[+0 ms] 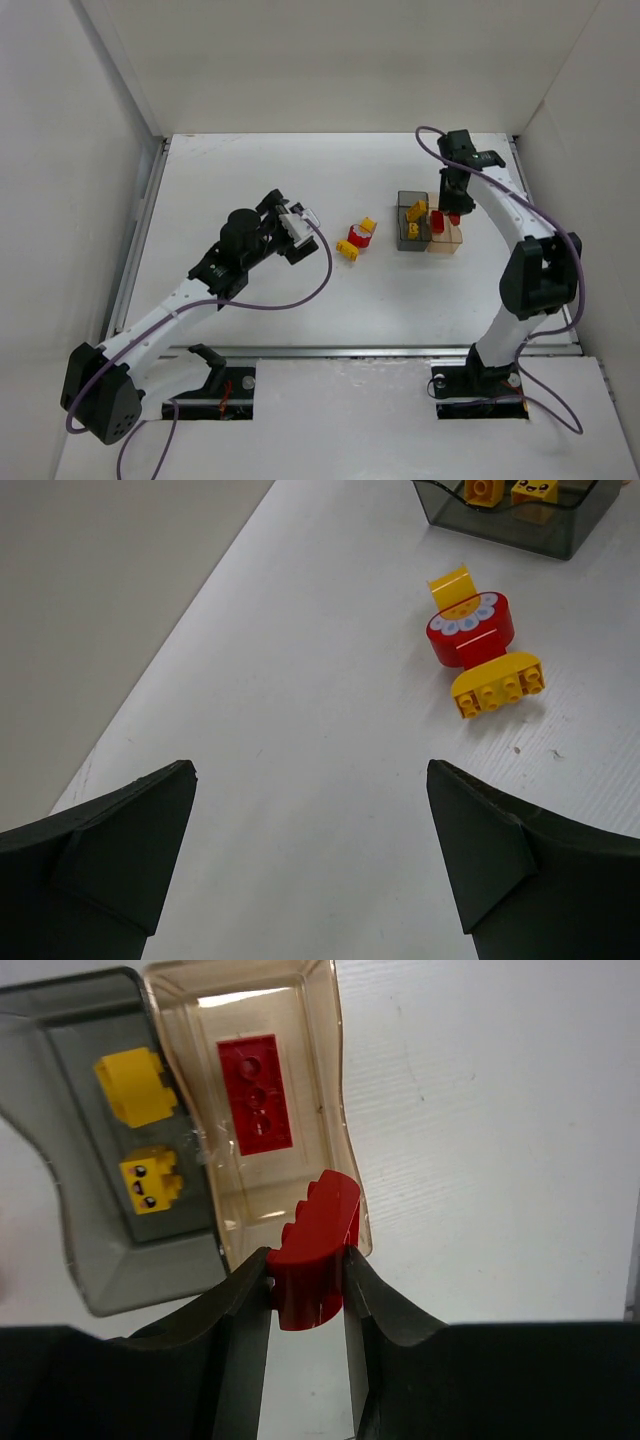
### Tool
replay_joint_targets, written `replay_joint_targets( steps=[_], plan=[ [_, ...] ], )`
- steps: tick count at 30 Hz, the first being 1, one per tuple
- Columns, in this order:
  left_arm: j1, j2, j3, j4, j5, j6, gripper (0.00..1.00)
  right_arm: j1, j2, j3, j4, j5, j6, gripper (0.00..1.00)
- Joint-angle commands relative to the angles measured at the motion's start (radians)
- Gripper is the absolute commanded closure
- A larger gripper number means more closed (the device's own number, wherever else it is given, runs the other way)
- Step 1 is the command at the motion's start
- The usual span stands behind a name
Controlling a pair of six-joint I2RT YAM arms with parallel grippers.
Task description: Sort the legos into containers by color
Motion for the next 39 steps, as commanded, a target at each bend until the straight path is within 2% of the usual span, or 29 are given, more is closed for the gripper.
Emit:
replay_joint_targets(
  steps=[1, 5, 6, 7, 9, 10, 14, 18, 21, 22, 24, 26, 29, 34, 37, 38, 39],
  plan=[
    [-0.007, -0.011, 0.045, 0.008, -0.01, -0.022, 0.0, -0.015, 0.058, 0.026, -0.032, 0.076, -0.041, 1.0],
    [-0.007, -0.02, 0.035, 0.008, -0.01, -0.022, 0.0, -0.025, 0.127, 0.035, -0.032, 0.031, -0.061, 0.93],
    [-0.007, -0.02, 0.035, -0.003, -0.01, -0.012, 0.0, -0.025, 0.136, 0.044, -0.032, 0.02, -0.061, 0.86],
    [-0.007, -0.02, 0.025, -0.003, -0.01, -0.012, 0.0, -0.025, 0.15, 0.044, -0.023, 0.009, -0.061, 0.69],
    [-0.007, -0.02, 0.025, -0.012, -0.001, -0.012, 0.0, -0.025, 0.15, 0.044, -0.023, -0.003, -0.061, 0.53],
    [-0.007, -0.011, 0.025, -0.024, -0.001, -0.012, 0.0, -0.025, 0.15, 0.055, -0.023, -0.003, -0.061, 0.39],
    [-0.007, 0.01, 0.034, -0.035, -0.001, -0.012, 0.0, -0.025, 0.123, 0.076, 0.0, -0.048, -0.081, 0.25],
    [-0.007, 0.011, 0.034, -0.035, 0.008, -0.012, 0.0, -0.006, 0.057, 0.099, 0.036, -0.123, -0.081, 0.23],
    [-0.007, 0.011, 0.034, -0.026, -0.001, -0.012, 0.0, 0.103, 0.017, 0.087, 0.104, -0.134, -0.081, 0.22],
    [-0.007, 0.011, 0.034, -0.026, -0.001, -0.012, 0.0, 0.184, 0.016, 0.075, 0.122, -0.134, -0.081, 0.22],
    [-0.007, 0.011, 0.034, -0.026, -0.001, -0.012, 0.0, 0.264, 0.026, 0.075, 0.159, -0.123, -0.081, 0.22],
    [-0.007, 0.011, 0.034, -0.026, -0.012, -0.012, 0.0, 0.341, 0.055, 0.075, 0.208, -0.187, -0.081, 0.2],
    [-0.007, 0.011, 0.034, -0.026, -0.021, -0.012, 0.0, 0.35, 0.141, 0.139, 0.219, -0.304, -0.006, 0.2],
    [-0.007, -0.009, 0.015, -0.026, -0.021, -0.012, 0.0, 0.35, 0.227, 0.231, 0.185, -0.345, 0.03, 0.2],
    [-0.007, -0.009, 0.005, -0.017, -0.021, -0.021, 0.0, 0.35, 0.236, 0.231, 0.159, -0.323, 0.088, 0.13],
    [-0.007, -0.009, 0.005, -0.017, -0.021, -0.022, 0.0, 0.35, 0.246, 0.215, 0.159, -0.323, 0.117, 0.06],
    [-0.007, -0.009, -0.006, -0.017, -0.021, -0.022, 0.0, 0.35, 0.247, 0.201, 0.159, -0.333, 0.134, 0.03]
  ],
)
